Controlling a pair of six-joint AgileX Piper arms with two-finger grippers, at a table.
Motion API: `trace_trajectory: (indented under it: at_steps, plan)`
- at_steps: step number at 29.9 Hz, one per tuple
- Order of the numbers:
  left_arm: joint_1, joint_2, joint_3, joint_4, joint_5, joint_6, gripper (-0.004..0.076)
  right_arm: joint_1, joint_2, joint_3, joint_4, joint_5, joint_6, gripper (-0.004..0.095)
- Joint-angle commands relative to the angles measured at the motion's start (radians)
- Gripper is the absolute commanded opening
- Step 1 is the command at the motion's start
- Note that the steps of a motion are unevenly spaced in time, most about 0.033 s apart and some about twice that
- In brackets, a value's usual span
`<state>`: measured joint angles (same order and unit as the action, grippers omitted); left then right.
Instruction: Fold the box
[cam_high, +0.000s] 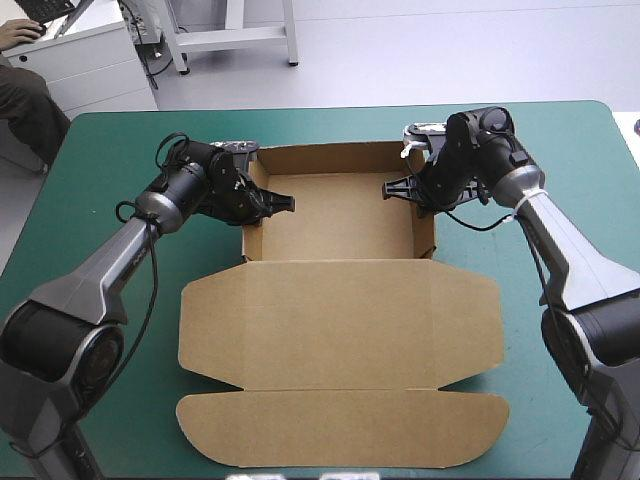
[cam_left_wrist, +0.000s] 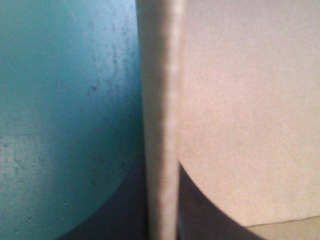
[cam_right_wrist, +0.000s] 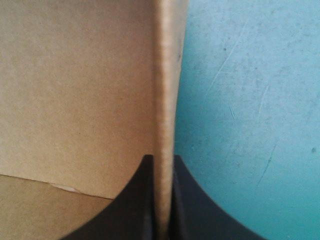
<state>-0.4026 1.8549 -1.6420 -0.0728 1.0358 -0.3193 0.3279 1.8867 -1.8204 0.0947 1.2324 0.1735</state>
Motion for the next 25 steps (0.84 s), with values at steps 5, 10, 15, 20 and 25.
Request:
trace_trajectory:
  at_steps: [5, 10, 15, 20, 25]
  plan:
    - [-0.006, 0.041, -0.098, -0.038, 0.041, 0.017, -0.0010, -0.005, -0.001, -0.026, -0.002, 0.001, -0.035, -0.0014]
    - [-0.006, 0.056, -0.101, -0.055, 0.048, 0.017, -0.0010, -0.008, 0.015, -0.026, -0.018, 0.001, -0.046, -0.0011]
    - [-0.006, 0.056, -0.101, -0.064, 0.051, 0.048, -0.0009, -0.008, 0.022, -0.026, -0.018, 0.003, -0.054, 0.0163]
    - [-0.006, 0.058, -0.101, -0.122, 0.057, 0.086, 0.0055, -0.008, 0.022, -0.027, -0.016, 0.003, -0.054, 0.0595]
    - [-0.006, 0.058, -0.101, -0.163, 0.048, 0.118, 0.0244, -0.008, 0.022, -0.027, -0.014, 0.019, -0.040, 0.0834]
